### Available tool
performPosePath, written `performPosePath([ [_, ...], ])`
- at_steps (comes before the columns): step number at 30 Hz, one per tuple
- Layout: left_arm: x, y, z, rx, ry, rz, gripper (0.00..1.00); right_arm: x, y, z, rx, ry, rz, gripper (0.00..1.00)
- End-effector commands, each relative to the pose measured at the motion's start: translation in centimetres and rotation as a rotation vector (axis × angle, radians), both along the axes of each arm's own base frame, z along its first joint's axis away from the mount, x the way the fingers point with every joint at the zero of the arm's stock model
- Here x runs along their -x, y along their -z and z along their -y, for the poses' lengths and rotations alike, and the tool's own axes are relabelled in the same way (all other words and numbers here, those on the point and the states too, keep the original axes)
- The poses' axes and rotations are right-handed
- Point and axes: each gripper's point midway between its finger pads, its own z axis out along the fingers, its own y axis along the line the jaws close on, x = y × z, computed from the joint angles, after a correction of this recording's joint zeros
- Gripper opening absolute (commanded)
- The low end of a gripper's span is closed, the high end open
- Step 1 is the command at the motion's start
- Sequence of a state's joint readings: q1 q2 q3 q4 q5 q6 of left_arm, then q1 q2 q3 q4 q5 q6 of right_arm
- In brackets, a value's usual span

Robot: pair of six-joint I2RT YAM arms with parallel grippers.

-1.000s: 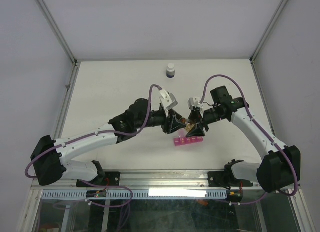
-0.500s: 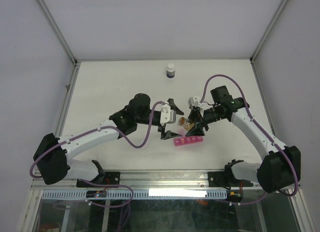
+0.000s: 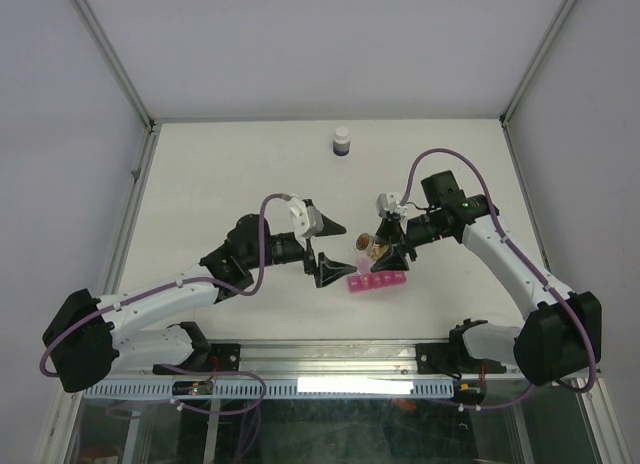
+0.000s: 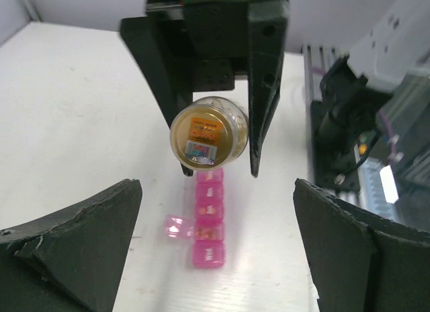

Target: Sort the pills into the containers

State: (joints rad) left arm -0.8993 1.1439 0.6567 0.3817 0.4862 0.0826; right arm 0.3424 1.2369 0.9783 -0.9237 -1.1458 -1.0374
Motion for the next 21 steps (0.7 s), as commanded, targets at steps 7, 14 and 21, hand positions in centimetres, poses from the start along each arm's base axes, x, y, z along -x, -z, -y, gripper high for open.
performPosePath([
  [7,0.1,-6.3,-1.0,0.327,-0.128,-0.545,0.91,-0.7,-2.3,-0.6,-0.066,-0.011,0.062,0.0],
  [14,-1.2,-4.9,0.7,0.177,-0.287,-0.685,0.72,-0.8,-2.3,-0.6,-0.062,-0.009,0.063,0.0],
  [21,-1.9,-4.2,2.1,0.097,-0.349,-0.671,0.66,-0.8,-2.2,-0.6,-0.061,-0.009,0.058,0.0],
])
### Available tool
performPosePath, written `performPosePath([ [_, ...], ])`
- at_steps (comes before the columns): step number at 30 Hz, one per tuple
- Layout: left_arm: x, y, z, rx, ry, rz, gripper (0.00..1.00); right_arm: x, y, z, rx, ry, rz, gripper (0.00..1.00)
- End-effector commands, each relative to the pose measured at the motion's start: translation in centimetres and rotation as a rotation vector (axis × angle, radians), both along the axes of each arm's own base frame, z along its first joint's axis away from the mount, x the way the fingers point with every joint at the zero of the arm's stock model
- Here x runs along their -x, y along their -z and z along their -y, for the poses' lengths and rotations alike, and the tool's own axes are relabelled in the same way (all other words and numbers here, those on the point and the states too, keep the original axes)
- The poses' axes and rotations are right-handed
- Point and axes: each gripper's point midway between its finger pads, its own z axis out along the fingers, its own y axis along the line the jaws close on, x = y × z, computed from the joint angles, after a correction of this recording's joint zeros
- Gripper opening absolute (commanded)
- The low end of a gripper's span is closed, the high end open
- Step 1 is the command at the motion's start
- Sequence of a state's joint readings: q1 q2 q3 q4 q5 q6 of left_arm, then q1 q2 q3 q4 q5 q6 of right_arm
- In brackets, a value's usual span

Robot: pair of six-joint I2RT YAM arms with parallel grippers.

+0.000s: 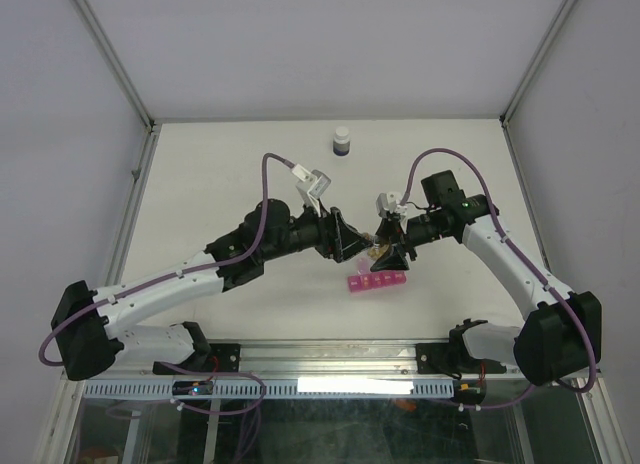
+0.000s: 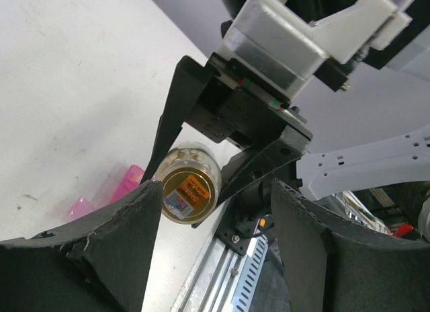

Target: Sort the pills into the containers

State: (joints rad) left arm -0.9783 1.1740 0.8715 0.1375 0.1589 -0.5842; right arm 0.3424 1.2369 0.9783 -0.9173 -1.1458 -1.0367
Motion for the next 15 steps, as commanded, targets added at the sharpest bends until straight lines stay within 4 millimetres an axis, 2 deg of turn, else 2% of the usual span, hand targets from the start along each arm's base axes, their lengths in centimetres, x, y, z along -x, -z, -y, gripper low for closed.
performPosePath([
  [1,-1.0,0.0,0.4,-0.053,-0.053,-0.02,0.65,-0.7,-2.2,-0.6,-0.059,-0.009,0.054,0.0],
  [11,-0.8,0.6,1.4,-0.087,-0.016,-0.026,0.58,-0.7,-2.2,-0.6,-0.061,-0.011,0.056,0.0],
  [15,-0.5,0.7,1.7,-0.09,0.008,-0.029,0.49,-0.7,-2.3,-0.6,-0.062,-0.01,0.057,0.0],
])
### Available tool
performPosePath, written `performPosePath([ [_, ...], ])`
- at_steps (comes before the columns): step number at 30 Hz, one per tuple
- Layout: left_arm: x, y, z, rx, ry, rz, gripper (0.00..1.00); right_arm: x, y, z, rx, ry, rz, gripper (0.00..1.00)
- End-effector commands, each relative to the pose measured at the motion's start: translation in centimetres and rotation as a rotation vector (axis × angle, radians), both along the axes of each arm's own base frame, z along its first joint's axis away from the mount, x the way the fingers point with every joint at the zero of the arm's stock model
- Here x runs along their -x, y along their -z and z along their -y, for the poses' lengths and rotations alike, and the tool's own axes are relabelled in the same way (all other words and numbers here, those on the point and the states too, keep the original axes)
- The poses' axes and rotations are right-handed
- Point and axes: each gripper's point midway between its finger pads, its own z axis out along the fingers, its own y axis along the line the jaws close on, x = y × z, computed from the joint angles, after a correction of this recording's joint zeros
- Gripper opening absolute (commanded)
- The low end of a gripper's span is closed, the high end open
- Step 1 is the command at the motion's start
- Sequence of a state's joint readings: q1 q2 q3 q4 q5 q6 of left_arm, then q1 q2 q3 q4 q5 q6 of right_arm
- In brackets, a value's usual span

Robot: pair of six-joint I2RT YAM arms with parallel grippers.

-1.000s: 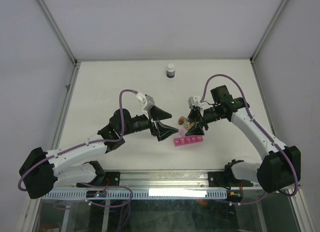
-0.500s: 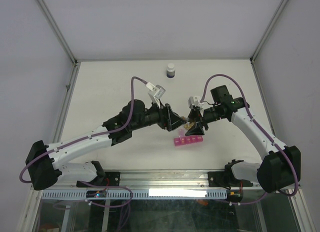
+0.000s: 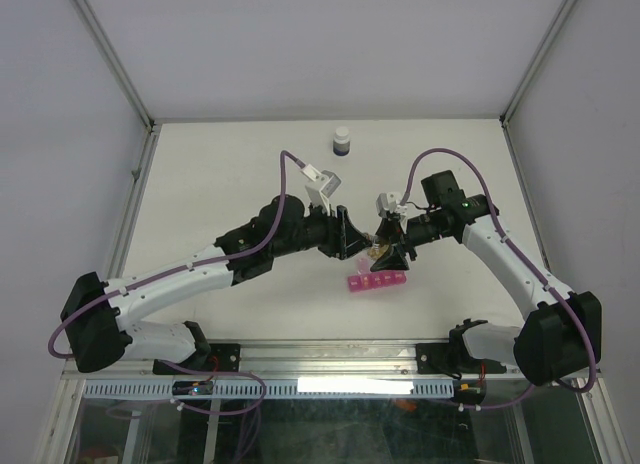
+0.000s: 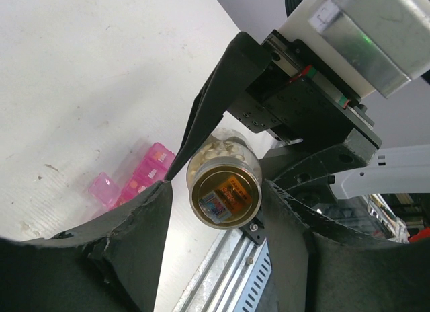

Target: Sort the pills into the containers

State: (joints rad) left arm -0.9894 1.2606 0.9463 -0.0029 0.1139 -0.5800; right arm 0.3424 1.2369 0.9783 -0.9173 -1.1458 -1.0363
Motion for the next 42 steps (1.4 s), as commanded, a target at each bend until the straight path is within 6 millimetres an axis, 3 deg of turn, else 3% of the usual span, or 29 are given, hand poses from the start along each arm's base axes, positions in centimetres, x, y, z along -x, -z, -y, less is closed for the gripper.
performPosePath([
  [1,0.5,-2.3,0.9,0.041,0.047,0.043,0.46,-0.7,-2.2,-0.6,-0.061,-0.011,0.055,0.0],
  [7,1.1,-2.0,1.5,0.033,0.099,0.044,0.4,-0.7,-2.3,-0.6,-0.063,-0.011,0.056,0.0],
  [13,1.0,-1.9,1.5,0.023,0.101,0.047,0.47,-0.7,-2.3,-0.6,-0.064,-0.012,0.056,0.0],
  [20,1.1,-1.6,1.7,0.012,0.113,0.045,0.48,-0.7,-2.3,-0.6,-0.063,-0.011,0.058,0.0],
  [26,1.5,-1.5,1.9,0.003,0.16,0.079,0.24,-0.6,-2.3,-0.6,-0.064,-0.012,0.058,0.0],
  [29,2.8,-1.5,2.1,-0.004,0.286,0.189,0.19,-0.6,-2.4,-0.6,-0.065,-0.012,0.061,0.0],
  [36,7.5,1.1,1.4,-0.019,0.798,0.777,0.21,-0.5,-2.5,-0.6,-0.069,-0.014,0.062,0.0],
  [38,7.4,1.6,1.1,-0.028,0.857,0.901,0.21,-0.5,-2.6,-0.6,-0.071,-0.014,0.061,0.0],
  [42,4.6,0.9,1.1,-0.037,0.826,0.909,0.25,-0.4,-2.6,-0.6,-0.072,-0.015,0.063,0.0],
])
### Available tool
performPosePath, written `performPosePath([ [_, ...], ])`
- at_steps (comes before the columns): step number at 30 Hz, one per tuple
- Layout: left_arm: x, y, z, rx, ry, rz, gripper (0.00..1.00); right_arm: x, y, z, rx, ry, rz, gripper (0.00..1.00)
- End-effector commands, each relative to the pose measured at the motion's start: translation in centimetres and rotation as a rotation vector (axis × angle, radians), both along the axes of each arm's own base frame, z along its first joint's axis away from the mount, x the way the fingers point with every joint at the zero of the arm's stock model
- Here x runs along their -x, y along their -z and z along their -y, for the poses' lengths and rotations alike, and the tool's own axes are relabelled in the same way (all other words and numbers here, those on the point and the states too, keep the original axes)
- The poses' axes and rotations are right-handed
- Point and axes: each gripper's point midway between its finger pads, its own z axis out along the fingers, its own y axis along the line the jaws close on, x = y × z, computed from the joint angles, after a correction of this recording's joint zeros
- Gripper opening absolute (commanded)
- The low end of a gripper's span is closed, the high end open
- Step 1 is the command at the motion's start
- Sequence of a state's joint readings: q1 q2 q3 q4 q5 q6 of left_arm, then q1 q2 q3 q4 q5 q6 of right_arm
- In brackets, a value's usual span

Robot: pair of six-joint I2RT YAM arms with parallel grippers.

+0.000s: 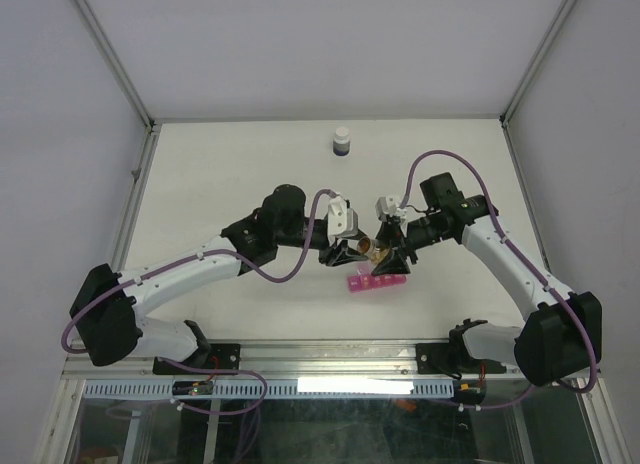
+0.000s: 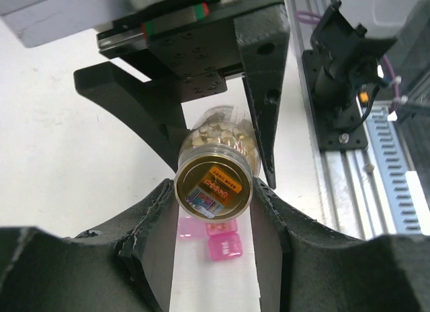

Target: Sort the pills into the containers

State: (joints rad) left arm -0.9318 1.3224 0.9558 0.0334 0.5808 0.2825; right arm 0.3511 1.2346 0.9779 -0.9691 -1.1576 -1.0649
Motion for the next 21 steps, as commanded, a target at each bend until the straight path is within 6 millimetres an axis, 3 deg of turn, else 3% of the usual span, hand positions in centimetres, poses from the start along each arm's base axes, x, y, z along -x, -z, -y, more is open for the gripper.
performPosePath([
  [1,2.2,-0.5,0.4,0.04,0.274,0.153,0.3,-1.5,-2.7,-0.6,-0.075,0.01,0.088,0.0],
  [4,0.7,-1.4,0.5,0.062,0.177,0.171,0.68,-1.4,-2.8,-0.6,-0.078,0.008,0.09,0.0],
  [6,-0.6,-2.3,0.2,0.113,0.06,0.167,0.98,-1.4,-2.8,-0.6,-0.077,0.008,0.093,0.0],
  [13,-0.1,-3.5,-2.1,0.248,-0.089,0.015,0.99,-1.4,-2.7,-0.6,-0.075,0.008,0.094,0.0],
  [17,-0.7,-5.1,-3.8,0.374,-0.266,-0.244,0.99,-1.5,-2.6,-0.6,-0.072,0.009,0.092,0.0],
  [21,0.3,-6.4,-4.9,0.499,-0.294,-0.493,0.98,-1.5,-2.5,-0.6,-0.07,0.011,0.087,0.0],
])
